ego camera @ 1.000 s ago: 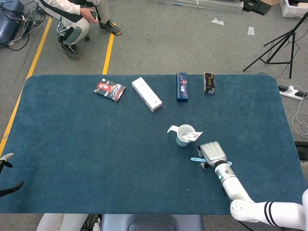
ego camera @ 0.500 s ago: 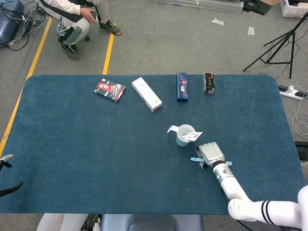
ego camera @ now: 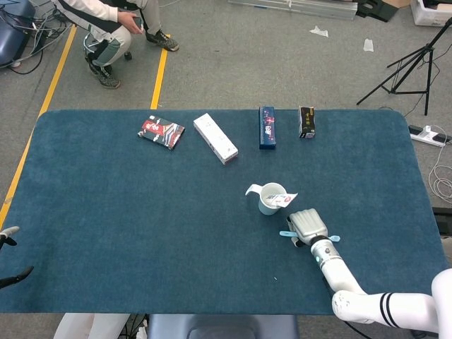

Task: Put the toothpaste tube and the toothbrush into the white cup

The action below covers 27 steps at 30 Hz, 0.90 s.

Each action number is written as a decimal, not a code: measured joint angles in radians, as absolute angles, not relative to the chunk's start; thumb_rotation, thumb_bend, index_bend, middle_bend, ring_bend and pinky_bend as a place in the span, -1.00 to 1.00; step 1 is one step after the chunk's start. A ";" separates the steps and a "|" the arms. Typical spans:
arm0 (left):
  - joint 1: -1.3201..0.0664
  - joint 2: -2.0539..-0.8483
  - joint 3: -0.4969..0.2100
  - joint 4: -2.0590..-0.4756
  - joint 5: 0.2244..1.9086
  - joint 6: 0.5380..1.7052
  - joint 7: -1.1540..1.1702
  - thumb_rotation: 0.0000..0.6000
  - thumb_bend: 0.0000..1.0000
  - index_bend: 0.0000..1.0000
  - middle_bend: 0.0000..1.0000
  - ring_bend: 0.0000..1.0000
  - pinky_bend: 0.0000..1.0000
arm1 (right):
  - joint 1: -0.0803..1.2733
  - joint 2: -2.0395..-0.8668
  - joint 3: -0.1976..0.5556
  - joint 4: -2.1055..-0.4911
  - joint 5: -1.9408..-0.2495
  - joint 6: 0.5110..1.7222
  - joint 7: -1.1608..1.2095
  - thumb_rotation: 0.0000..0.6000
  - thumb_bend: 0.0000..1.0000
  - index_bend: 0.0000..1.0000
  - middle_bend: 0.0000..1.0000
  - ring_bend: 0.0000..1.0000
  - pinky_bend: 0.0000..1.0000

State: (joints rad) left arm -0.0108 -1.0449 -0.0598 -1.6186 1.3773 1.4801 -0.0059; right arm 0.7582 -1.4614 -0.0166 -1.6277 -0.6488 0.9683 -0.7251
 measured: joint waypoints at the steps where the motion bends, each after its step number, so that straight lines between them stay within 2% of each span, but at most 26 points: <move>1: -0.011 -1.045 -0.060 -1.619 1.377 1.480 -0.006 1.00 -1.00 -0.57 -0.19 -0.51 -0.50 | 0.758 -1.461 -0.017 -1.628 -0.649 0.969 -0.724 1.00 -0.36 0.14 1.00 1.00 1.00; 12: -0.011 -1.046 -0.060 -1.618 1.376 1.479 -0.002 1.00 -1.00 -0.56 -0.19 -0.51 -0.50 | 0.748 -1.427 -0.014 -1.670 -0.672 0.996 -0.702 1.00 -0.33 0.17 1.00 1.00 1.00; 27: -0.012 -1.048 -0.059 -1.618 1.375 1.475 0.003 1.00 -1.00 -0.57 -0.19 -0.51 -0.50 | 0.702 -1.305 -0.001 -1.810 -0.781 1.057 -0.620 1.00 -0.33 0.19 1.00 1.00 1.00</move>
State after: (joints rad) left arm -0.0122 -1.0479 -0.0590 -1.6177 1.3747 1.4754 0.0028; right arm 0.7023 -1.3053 -0.0006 -1.8105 -0.7808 1.0574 -0.6204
